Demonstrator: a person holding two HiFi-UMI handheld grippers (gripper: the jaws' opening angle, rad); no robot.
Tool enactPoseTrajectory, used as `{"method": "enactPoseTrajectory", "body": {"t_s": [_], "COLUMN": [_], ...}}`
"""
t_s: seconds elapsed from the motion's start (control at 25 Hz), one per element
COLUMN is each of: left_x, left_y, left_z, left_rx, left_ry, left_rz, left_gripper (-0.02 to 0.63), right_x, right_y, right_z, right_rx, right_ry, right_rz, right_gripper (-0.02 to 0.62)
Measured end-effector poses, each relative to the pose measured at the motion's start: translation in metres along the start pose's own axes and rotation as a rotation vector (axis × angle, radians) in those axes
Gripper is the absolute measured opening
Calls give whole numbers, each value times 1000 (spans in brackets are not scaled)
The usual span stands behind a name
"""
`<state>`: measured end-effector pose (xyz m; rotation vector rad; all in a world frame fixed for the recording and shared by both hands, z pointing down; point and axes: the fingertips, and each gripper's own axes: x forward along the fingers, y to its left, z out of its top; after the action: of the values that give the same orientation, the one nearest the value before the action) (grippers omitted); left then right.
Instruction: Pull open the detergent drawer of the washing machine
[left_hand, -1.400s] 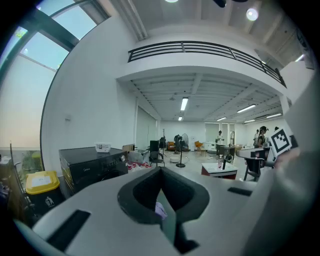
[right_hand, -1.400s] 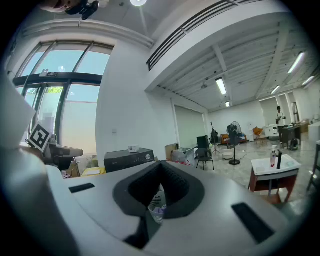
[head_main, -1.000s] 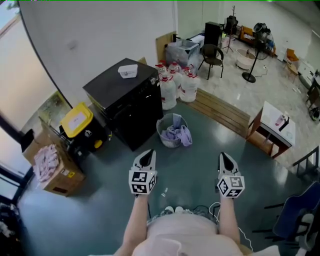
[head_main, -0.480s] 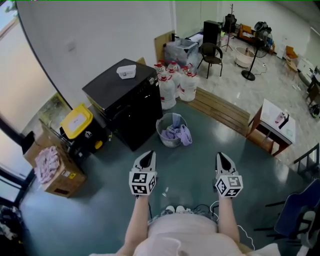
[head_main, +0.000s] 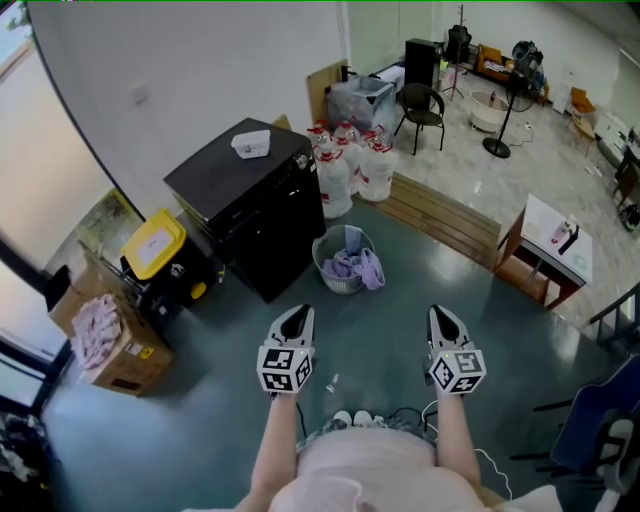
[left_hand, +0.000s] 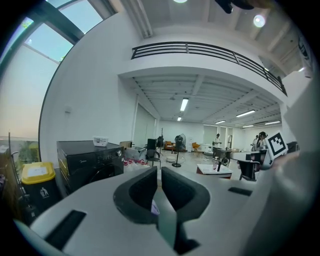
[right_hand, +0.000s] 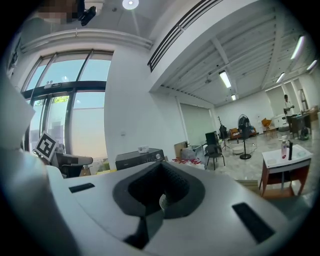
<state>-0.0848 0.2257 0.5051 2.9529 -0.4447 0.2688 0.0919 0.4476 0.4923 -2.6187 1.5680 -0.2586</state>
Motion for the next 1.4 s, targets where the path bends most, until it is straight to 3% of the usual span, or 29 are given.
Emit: {"method": "enactPoseTrajectory", "body": {"t_s": [0.08,0.2,0.32,0.48,1.0,1.4], "left_x": [-1,-4,-5,-9,-6,12], "left_y": [-1,-1,-1,2,26,57], "left_z": [1,4,4,-2,-4,-6], "left_rx": [3,0,-29,-47,14,9], "left_ry": [-3,-16,-33,-40,-25,-16], "left_rz": [-7,-15,-48,-57,-75,-65], "left_gripper": [29,55,218,304,324,324], "right_x": [0,1,2,3,25,62], "right_y": [2,7,9,9,25,33], "right_z": [0,2,3,-5,-11,-16], "right_rx": [2,10,30,49,49,52], "right_ry": [-2,-12,-21,-5,-23,-15], "right_rz": [15,39,46,26,1,6], "right_gripper": [26,129,245,325,351,351]}}
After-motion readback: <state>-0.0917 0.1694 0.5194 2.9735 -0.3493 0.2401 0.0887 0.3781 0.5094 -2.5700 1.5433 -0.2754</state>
